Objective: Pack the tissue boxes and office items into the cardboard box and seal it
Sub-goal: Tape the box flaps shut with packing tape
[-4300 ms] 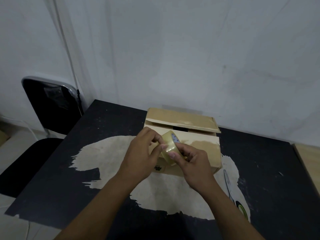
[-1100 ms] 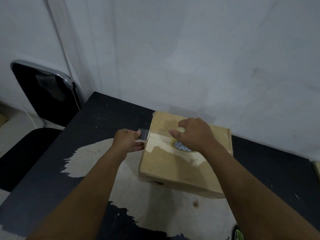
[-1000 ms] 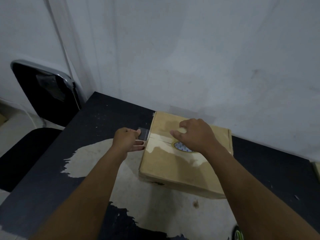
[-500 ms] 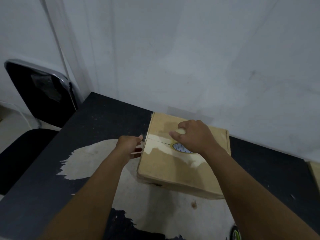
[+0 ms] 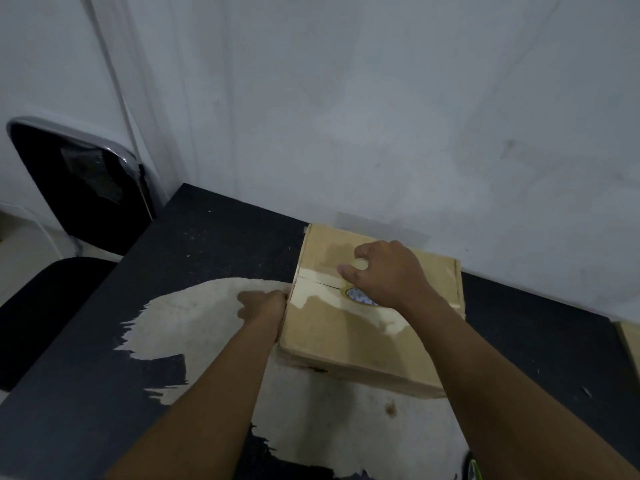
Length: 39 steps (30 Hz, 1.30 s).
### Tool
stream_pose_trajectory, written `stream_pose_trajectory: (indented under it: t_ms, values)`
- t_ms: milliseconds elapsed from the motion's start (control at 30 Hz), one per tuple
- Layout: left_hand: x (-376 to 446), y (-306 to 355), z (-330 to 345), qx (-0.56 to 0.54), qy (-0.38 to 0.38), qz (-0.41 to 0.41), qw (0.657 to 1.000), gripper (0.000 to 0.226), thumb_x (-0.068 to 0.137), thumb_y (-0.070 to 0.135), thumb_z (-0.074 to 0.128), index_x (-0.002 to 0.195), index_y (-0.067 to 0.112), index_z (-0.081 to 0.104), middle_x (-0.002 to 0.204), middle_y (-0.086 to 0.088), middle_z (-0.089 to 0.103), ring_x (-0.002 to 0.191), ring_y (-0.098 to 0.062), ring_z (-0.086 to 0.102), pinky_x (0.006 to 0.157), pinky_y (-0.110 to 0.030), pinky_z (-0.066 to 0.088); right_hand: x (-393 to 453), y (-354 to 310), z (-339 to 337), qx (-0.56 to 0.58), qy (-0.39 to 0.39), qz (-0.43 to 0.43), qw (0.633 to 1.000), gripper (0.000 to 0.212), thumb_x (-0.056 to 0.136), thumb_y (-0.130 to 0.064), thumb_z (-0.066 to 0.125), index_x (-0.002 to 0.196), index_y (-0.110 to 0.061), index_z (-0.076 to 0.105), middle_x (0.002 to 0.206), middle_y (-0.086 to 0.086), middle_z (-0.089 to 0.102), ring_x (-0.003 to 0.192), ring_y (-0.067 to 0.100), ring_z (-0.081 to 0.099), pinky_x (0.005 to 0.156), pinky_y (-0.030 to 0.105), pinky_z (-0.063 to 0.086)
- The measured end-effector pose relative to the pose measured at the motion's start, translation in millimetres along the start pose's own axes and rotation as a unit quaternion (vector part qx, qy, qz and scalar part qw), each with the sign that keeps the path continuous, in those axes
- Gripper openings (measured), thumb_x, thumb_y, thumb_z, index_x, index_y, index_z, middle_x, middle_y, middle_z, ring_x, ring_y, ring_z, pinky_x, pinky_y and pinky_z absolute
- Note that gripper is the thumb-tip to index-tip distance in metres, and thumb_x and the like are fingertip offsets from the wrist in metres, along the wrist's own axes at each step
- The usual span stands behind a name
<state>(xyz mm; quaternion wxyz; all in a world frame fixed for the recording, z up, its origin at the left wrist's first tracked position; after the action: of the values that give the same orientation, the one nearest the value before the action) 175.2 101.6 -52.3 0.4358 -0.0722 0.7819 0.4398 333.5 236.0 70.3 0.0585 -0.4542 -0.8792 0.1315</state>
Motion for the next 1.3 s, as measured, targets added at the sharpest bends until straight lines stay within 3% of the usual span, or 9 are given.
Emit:
stream_pose_trajectory:
  t_ms: [100, 200, 300, 367, 500, 667, 833, 1133, 1300]
  values:
    - [-1, 22, -1, -0.074, -0.044, 0.189, 0.978, 0.054, 0.103, 0.041, 0.055, 0.148, 0.019, 0.034, 0.135, -0.007, 0.059, 0.119, -0.024, 0.060, 0.098, -0.037, 0.048, -2, 2, -1, 0.005, 0.006, 0.001, 1.000, 0.050, 0.089, -0.060, 0.058, 0.116, -0.021, 0.073, 0.111, 0.001, 0.074, 0.108, 0.026, 0.063, 0.074, 0.028, 0.035]
    - [-10, 26, 7, 0.019, -0.222, 0.156, 0.962, 0.105, 0.077, 0.085, 0.058, 0.158, 0.047, 0.003, 0.161, 0.002, 0.040, 0.141, -0.024, 0.048, 0.117, -0.052, 0.037, -3, 3, 0, 0.010, 0.010, 0.000, 1.000, 0.049, 0.088, -0.060, 0.058, 0.113, -0.021, 0.074, 0.108, 0.001, 0.075, 0.104, 0.026, 0.065, 0.071, 0.028, 0.034]
    - [-28, 28, -3, 0.132, -0.305, 0.198, 0.922, 0.132, 0.071, 0.065, 0.081, 0.155, 0.050, -0.019, 0.153, 0.010, 0.044, 0.131, -0.015, 0.052, 0.115, -0.041, 0.039, -4, 2, 0, 0.017, 0.019, -0.004, 1.000, 0.047, 0.088, -0.058, 0.060, 0.111, -0.020, 0.075, 0.106, 0.002, 0.075, 0.101, 0.026, 0.066, 0.070, 0.028, 0.035]
    - [-48, 34, -2, 0.232, -0.331, 0.310, 0.860, 0.154, 0.058, 0.054, 0.093, 0.152, 0.047, -0.029, 0.160, 0.014, 0.029, 0.137, -0.007, 0.040, 0.114, -0.032, 0.036, -6, 1, -3, 0.018, 0.021, -0.003, 1.000, 0.044, 0.088, -0.057, 0.061, 0.105, -0.019, 0.076, 0.098, 0.003, 0.076, 0.094, 0.025, 0.067, 0.067, 0.028, 0.034]
    - [-53, 45, 17, 0.544, -0.243, 0.502, 0.627, 0.177, 0.034, 0.082, 0.085, 0.147, 0.034, -0.043, 0.159, 0.011, -0.044, 0.145, -0.016, -0.044, 0.122, -0.053, -0.018, -9, 3, -5, 0.030, 0.018, -0.005, 0.999, 0.043, 0.087, -0.056, 0.062, 0.070, -0.017, 0.061, 0.058, 0.002, 0.054, 0.064, 0.023, 0.054, 0.054, 0.032, 0.028]
    - [-37, 46, 26, 0.637, -0.251, 0.491, 0.538, 0.181, 0.030, 0.089, 0.079, 0.146, 0.026, -0.045, 0.155, 0.005, -0.051, 0.138, -0.019, -0.052, 0.117, -0.060, -0.025, -12, 3, -7, 0.014, 0.024, -0.027, 0.999, 0.045, 0.086, -0.065, 0.059, 0.082, -0.021, 0.067, 0.071, 0.000, 0.062, 0.073, 0.023, 0.059, 0.061, 0.030, 0.033]
    - [-41, 51, 21, 0.654, -0.207, 0.502, 0.526, 0.179, 0.031, 0.097, 0.070, 0.151, 0.020, -0.038, 0.163, 0.003, -0.038, 0.148, -0.016, -0.039, 0.120, -0.058, -0.023, -19, 7, -12, 0.078, -0.005, -0.057, 0.995, 0.049, 0.069, -0.072, 0.073, 0.084, -0.026, 0.062, 0.080, -0.012, 0.059, 0.076, 0.010, 0.058, 0.067, 0.035, 0.049]
    - [-43, 56, 21, 0.647, -0.197, 0.490, 0.551, 0.178, 0.029, 0.094, 0.073, 0.156, 0.023, -0.030, 0.168, 0.006, -0.028, 0.153, -0.014, -0.027, 0.118, -0.063, -0.021, -48, 16, -25, 0.072, -0.010, -0.172, 0.982, 0.069, 0.076, -0.008, 0.081, 0.136, -0.036, 0.061, 0.125, -0.010, 0.044, 0.093, 0.006, 0.048, 0.074, 0.024, 0.045]
    - [-44, 57, 20, 0.666, -0.181, 0.481, 0.541, 0.179, 0.030, 0.097, 0.070, 0.154, 0.020, -0.034, 0.167, 0.001, -0.030, 0.150, -0.018, -0.035, 0.114, -0.063, -0.027, -66, 53, -45, 0.035, 0.004, -0.160, 0.987, 0.040, 0.084, -0.028, 0.081, 0.122, -0.035, 0.072, 0.134, -0.011, 0.047, 0.090, 0.008, 0.058, 0.079, 0.029, 0.051]
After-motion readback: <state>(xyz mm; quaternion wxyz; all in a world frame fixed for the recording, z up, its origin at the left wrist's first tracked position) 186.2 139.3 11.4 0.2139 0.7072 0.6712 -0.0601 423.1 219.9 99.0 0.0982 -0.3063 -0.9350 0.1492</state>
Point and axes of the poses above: each hand's wrist, its own x-axis towards the middle knuckle, its own z-axis out of the palm, y = z × x, the point moved 5 cm from there along x, towards the middle knuckle
